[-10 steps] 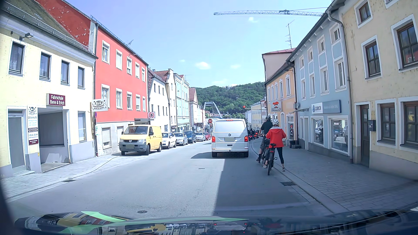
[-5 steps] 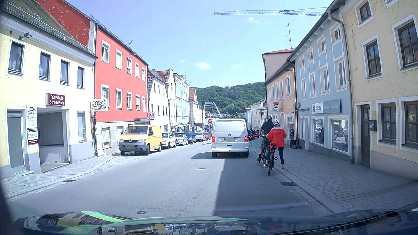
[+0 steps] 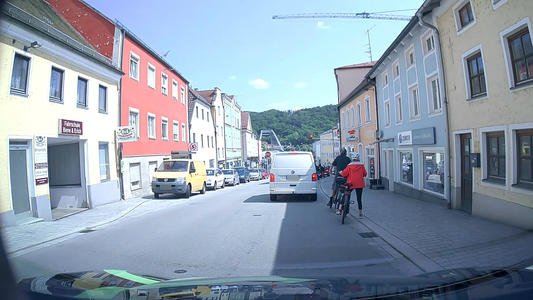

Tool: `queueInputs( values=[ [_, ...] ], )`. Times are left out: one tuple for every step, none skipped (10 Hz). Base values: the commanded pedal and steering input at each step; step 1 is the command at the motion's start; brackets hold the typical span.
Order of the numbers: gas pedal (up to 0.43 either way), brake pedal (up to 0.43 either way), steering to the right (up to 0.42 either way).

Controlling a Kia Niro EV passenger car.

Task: Follow the waypoints while adhering to traffic rules and regulations

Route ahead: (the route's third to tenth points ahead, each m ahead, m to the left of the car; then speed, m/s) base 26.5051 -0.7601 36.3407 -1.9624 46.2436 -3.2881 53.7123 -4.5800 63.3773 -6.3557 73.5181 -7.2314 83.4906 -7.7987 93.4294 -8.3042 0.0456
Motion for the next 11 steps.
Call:
queueInputs(
  values=[
    [0.0, 0.152, -0.003],
    [0.0, 0.152, -0.003],
    [0.0, 0.152, -0.003],
    [0.0, 0.152, -0.003],
    [0.0, 0.152, -0.003],
    [0.0, 0.152, -0.003],
    [0.0, 0.152, -0.003],
    [0.0, 0.152, -0.003],
    [0.0, 0.152, -0.003],
    [0.0, 0.146, -0.003],
    [0.0, 0.122, -0.003]
  ],
)
